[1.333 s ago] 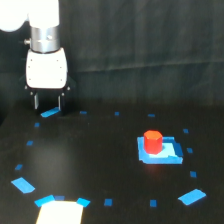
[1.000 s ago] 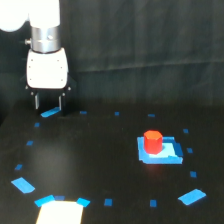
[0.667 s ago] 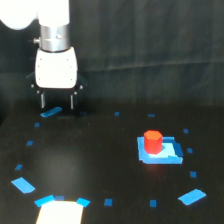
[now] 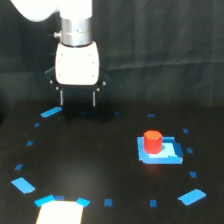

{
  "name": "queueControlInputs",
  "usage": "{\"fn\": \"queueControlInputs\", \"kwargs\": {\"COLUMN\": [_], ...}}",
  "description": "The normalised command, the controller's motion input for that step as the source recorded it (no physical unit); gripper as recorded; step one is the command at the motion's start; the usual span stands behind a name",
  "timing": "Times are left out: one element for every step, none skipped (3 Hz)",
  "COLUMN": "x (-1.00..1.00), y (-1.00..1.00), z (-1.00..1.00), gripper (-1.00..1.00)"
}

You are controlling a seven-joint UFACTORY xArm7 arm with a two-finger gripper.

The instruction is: Pick up the red object from the table

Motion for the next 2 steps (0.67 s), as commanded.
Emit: {"fn": "queueControlInputs", "kwargs": {"x": [1.00, 1.00], "y": [-0.26, -0.21], "z": [-0.84, -0.82], "gripper": [1.00, 1.00]}}
